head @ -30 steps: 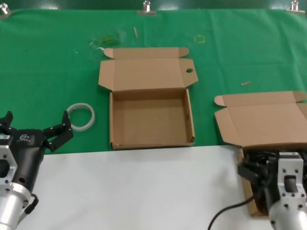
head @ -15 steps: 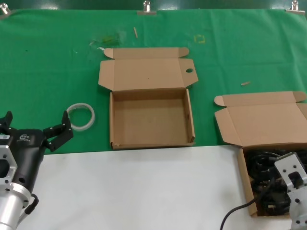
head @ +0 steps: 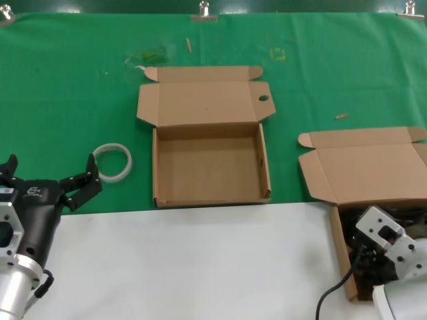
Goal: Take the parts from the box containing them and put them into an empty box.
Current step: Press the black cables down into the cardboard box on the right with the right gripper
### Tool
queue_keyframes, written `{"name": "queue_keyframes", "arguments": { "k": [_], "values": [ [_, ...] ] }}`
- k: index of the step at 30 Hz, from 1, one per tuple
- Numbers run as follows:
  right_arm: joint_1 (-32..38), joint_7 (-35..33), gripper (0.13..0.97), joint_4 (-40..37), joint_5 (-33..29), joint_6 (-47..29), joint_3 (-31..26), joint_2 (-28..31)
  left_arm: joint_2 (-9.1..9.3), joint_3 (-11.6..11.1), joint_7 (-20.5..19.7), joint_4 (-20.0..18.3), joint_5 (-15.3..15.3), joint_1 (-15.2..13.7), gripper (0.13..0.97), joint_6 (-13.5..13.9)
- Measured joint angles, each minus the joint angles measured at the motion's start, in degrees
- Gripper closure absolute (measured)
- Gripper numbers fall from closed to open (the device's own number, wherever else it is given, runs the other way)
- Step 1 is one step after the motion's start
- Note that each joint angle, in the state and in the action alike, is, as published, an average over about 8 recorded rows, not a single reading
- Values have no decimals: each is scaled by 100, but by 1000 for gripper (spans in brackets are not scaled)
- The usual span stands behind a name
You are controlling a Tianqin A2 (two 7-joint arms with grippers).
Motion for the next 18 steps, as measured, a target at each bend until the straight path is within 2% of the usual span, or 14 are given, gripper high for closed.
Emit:
{"name": "queue_keyframes", "arguments": {
  "k": [8,18],
  "values": [
    [275,-507,129,-496,163,-398,110,0,0,0,0,0,0,0,132,0],
    [346,-727,129,-725,192,-596,234,0,0,0,1,0,0,0,132,0]
  ]
}}
